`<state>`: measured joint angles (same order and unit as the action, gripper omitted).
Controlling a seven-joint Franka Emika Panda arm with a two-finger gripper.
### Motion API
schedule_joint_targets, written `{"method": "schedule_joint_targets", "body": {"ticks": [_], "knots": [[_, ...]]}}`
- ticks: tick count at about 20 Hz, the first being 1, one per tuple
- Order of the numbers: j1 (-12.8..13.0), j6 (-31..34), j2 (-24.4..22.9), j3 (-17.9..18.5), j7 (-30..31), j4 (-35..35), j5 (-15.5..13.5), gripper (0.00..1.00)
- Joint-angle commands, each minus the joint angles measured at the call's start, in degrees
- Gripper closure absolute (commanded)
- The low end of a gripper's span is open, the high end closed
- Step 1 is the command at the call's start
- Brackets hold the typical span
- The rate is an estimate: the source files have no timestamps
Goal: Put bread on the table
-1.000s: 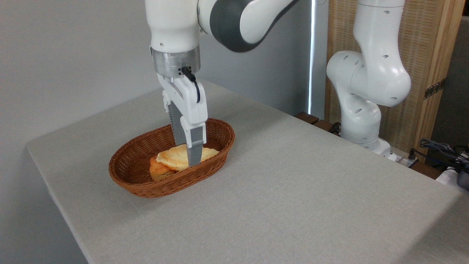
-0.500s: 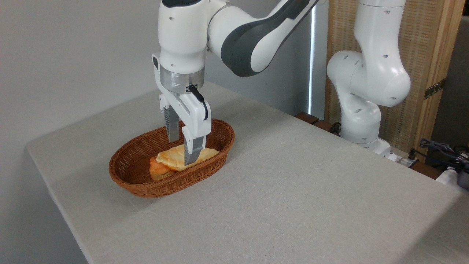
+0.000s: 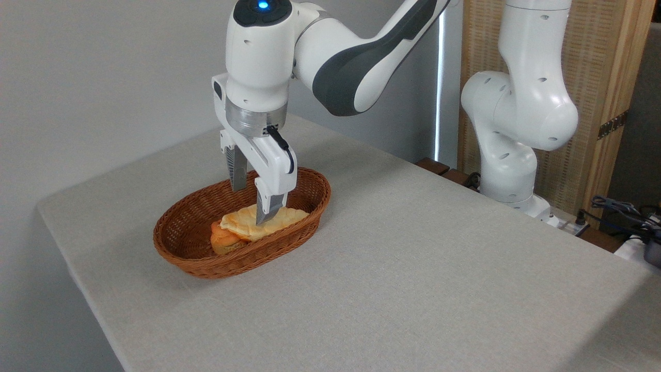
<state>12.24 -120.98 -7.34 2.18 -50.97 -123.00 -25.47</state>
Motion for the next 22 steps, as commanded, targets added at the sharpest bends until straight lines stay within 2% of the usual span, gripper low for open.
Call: {"method": "schedule_joint_targets", "body": {"ticks": [1, 5, 9, 14, 16, 17, 19, 22], "knots": [[0.68, -1.36, -0.48, 0.54, -0.8, -1.01, -0.81, 0.0], [0.51, -1.27, -0.48, 0.81, -0.89, -1.27, -0.72, 0.0], [0.51, -1.54, 1.36, 0.54, -0.62, -1.01, 0.69, 0.0], [0.51, -1.71, 0.83, 0.63, -0.8, -1.19, 0.95, 0.0], [0.77, -1.71, 1.19, 0.37, -0.19, -1.45, 5.5, 0.11], [0.86, -1.71, 1.27, 0.37, -0.19, -1.54, 6.74, 0.26], [0.86, -1.71, 1.28, 0.1, -0.36, -1.54, 7.01, 0.49], [0.86, -1.71, 1.28, 0.1, -0.45, -1.54, 7.01, 0.72]]}}
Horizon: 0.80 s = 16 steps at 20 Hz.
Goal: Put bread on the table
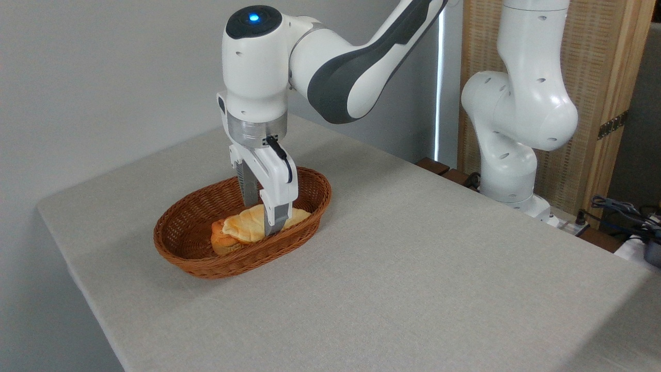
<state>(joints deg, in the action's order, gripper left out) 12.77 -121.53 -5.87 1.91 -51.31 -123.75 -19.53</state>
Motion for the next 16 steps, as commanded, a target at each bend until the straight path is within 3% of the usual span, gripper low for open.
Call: {"method": "schedule_joint_targets", "body": {"ticks": [1, 9, 16], "knots": [[0.24, -1.17, -0.19, 0.37, -0.11, -0.79, 1.07, 0.78], [0.24, -0.73, -0.37, 0.37, 0.24, -0.79, 1.07, 0.78], [0.24, 4.79, -0.89, 0.29, 3.41, -0.79, 0.98, 0.78]]}}
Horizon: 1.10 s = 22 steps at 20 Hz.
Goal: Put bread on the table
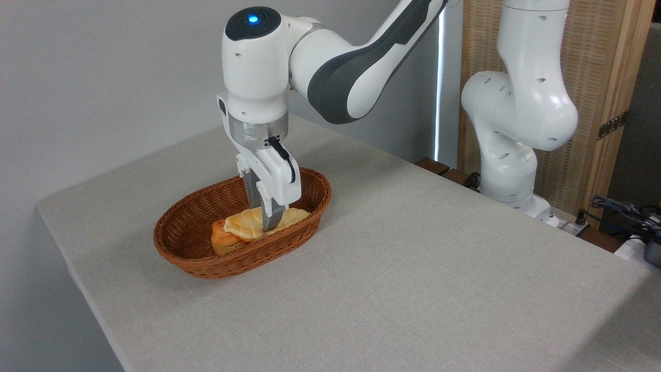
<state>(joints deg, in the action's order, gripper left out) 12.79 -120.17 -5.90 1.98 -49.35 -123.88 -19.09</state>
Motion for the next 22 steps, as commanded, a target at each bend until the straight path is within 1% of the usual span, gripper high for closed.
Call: {"method": "schedule_joint_targets", "body": {"ticks": [1, 4, 7, 9, 12, 13, 14, 22], "knots": [[0.22, 4.32, -1.04, 0.39, 1.53, -0.58, 0.46, 0.78], [0.05, 5.38, -1.83, 0.92, 1.88, -0.49, 0.02, 0.77], [-0.13, 5.56, -1.92, 1.18, 3.73, -0.23, -0.51, 0.77], [-0.22, 5.56, -1.92, 1.18, 3.82, -0.23, -2.09, 0.79], [-0.13, 5.56, -1.92, 1.18, 3.73, -0.14, -2.09, 0.8], [-0.13, 5.48, -1.92, 1.18, 3.73, -0.23, -2.09, 0.86], [-0.13, 5.56, -1.92, 1.18, 3.73, -0.23, -2.09, 0.87], [-0.13, 5.56, -2.01, 1.09, 3.73, -0.23, -2.0, 0.88]]}}
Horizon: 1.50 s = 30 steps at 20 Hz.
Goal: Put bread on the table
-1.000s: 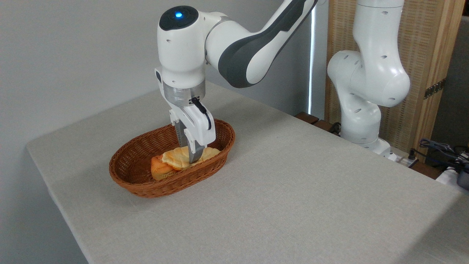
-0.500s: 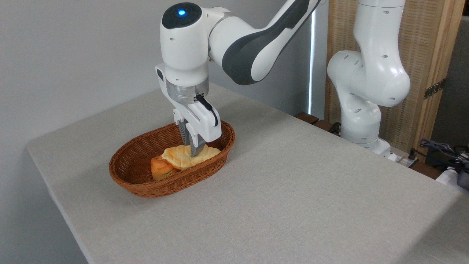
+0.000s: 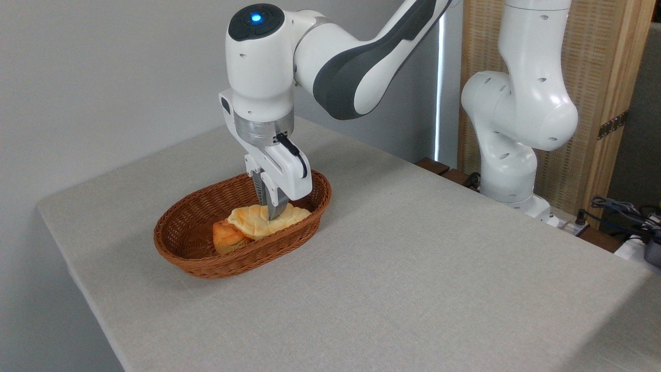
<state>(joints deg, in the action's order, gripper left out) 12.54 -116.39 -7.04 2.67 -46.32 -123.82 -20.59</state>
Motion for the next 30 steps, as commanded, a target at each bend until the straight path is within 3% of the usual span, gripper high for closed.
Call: {"method": "schedule_joint_targets", "body": {"ticks": [1, 10, 16, 22, 25, 26, 28, 29, 30], "knots": [[0.12, 1.78, -0.87, 0.41, 0.7, -0.2, -0.59, 0.88], [0.21, 2.48, -1.57, -0.29, 0.96, 1.73, -0.59, 0.88], [0.3, 10.47, -2.98, -1.0, 3.78, 8.58, -0.6, 0.88], [-2.77, 15.49, -3.33, 2.24, 3.25, 12.46, 0.28, 0.88], [-4.01, 15.49, -4.12, 4.18, 2.81, 12.46, 5.71, 0.84], [-4.01, 15.49, -4.12, 4.19, 2.81, 12.46, 8.08, 0.74], [-4.1, 15.49, -4.04, 4.45, 2.9, 12.46, 14.32, 0.22], [-4.1, 15.49, -4.04, 4.54, 3.16, 12.46, 16.78, 0.06], [-4.1, 15.49, -4.04, 4.62, 3.25, 12.46, 18.37, 0.0]]}}
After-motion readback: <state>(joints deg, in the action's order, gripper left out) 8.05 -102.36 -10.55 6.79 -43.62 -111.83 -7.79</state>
